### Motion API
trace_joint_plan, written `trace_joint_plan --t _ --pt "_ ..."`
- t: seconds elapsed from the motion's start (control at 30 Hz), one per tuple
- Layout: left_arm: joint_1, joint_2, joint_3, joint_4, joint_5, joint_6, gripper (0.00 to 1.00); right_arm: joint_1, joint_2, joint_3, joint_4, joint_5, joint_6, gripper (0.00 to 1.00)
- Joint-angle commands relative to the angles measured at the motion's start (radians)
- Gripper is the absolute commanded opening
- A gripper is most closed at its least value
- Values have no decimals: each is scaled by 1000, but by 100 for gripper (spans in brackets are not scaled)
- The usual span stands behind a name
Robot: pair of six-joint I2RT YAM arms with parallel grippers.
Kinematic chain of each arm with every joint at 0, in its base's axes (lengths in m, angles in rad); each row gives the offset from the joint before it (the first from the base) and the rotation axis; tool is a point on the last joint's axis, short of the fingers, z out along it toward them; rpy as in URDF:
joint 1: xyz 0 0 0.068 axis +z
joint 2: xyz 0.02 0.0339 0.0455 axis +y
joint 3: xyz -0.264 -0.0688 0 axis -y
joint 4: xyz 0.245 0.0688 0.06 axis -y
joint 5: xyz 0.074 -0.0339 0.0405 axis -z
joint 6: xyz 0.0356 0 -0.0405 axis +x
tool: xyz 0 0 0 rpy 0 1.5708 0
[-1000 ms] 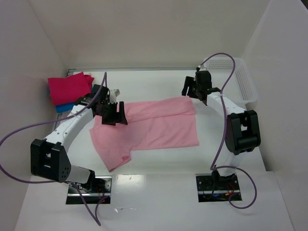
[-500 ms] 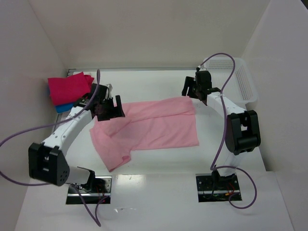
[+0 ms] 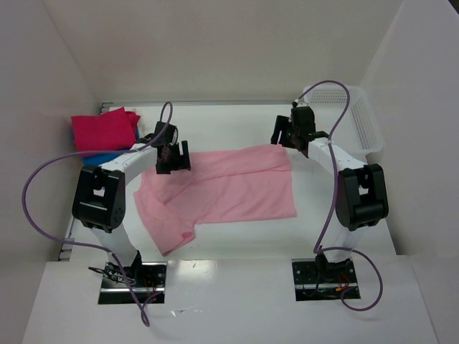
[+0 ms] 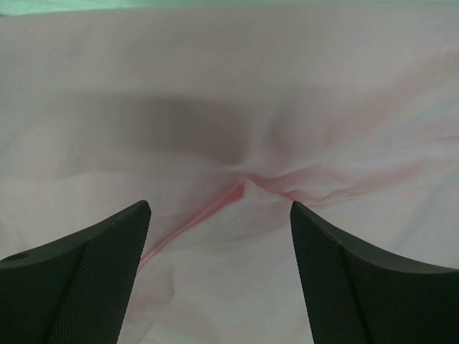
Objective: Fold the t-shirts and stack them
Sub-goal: Fold the flattened tshirt in 1/3 of the way
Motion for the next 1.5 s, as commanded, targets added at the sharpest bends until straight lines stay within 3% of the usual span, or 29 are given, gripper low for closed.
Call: trace_joint_plan --t 0.0,0.53,0.67,0.8,0.9,1.0,1.1,1.2,1.3,1.47 --pt "6 47 34 70 65 44 83 9 -39 -8 15 5 -14 76" --pt "6 27 -2 20 222 109 26 9 -39 -8 15 14 -23 76" --pt "6 -41 -45 -54 304 131 19 9 -39 -8 15 14 -23 76" --pt "-3 -77 -46 -138 407 170 20 18 -39 -8 15 14 -23 76" --pt "-7 -82 -37 -210 567 237 31 18 -39 -8 15 14 -23 76" --pt "-40 -103 -47 -251 577 242 43 18 -39 -8 15 14 -23 76" --pt "-50 -144 -56 -251 601 232 48 18 -39 -8 15 23 -23 76" --pt "-50 -202 -56 -249 477 192 50 18 -39 -8 15 23 -23 76" --pt "-26 -231 -23 -228 444 169 59 18 -39 -8 15 23 -23 76" --pt "2 -293 -27 -145 213 87 74 18 -39 -8 15 23 -23 76"
